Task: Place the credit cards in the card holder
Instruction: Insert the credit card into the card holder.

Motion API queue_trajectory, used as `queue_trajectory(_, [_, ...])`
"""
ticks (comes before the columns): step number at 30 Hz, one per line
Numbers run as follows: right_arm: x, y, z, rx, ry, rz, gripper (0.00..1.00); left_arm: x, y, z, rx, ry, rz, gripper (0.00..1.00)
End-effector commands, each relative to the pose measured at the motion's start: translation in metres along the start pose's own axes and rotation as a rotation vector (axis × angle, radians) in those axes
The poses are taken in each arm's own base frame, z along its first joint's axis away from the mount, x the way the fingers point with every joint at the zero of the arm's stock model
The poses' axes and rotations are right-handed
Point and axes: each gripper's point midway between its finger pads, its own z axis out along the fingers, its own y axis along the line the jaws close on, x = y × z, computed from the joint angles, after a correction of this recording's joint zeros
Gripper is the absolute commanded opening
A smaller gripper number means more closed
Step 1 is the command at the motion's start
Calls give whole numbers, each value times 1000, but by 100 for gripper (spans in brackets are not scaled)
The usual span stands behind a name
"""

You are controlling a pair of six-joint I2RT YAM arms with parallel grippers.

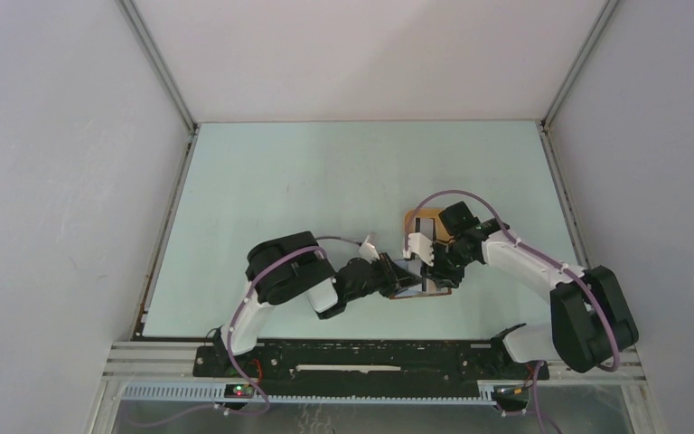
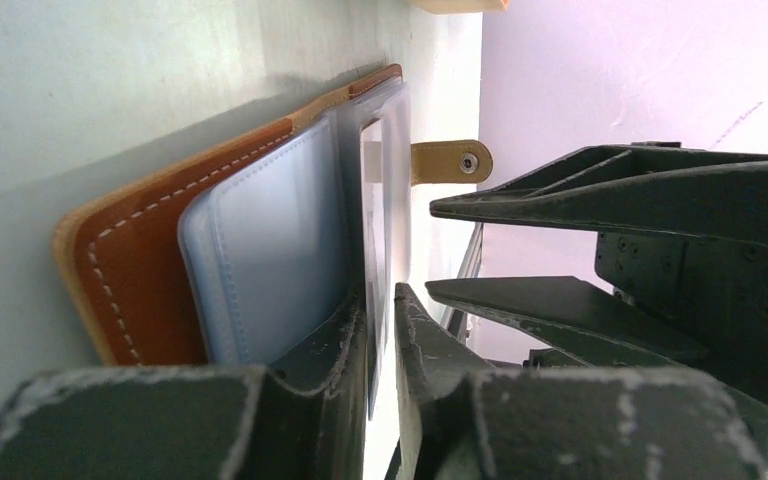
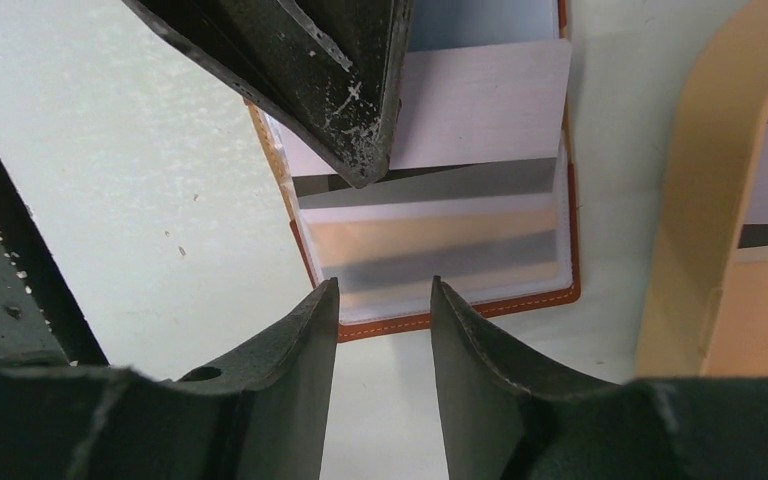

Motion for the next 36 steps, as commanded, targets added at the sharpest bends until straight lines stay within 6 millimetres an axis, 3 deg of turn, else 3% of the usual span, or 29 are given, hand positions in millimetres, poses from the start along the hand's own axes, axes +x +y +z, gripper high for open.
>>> queue_trajectory(1, [-21,3,-10,13,-94,-40,47,2,2,2,-17,23,37,20])
queue_trajectory(9, [-59,7,-31,26,-275,-72,50,3,0,3,-13,35,54,23])
queue_trajectory(15, [-83,-4,-44,28,-364,45,47,4,-2,4,-4,43,58,24])
queue_trajectory(22, [-61,-20,-37,50,-309,167,37,3,-5,4,4,40,68,26])
queue_trajectory(26, [-50,-18,-23,13,-247,189,30,3,-5,3,6,40,70,27])
queue_trajectory(36, [-42,-25,-7,19,-157,232,26,2,-4,1,-5,37,82,29])
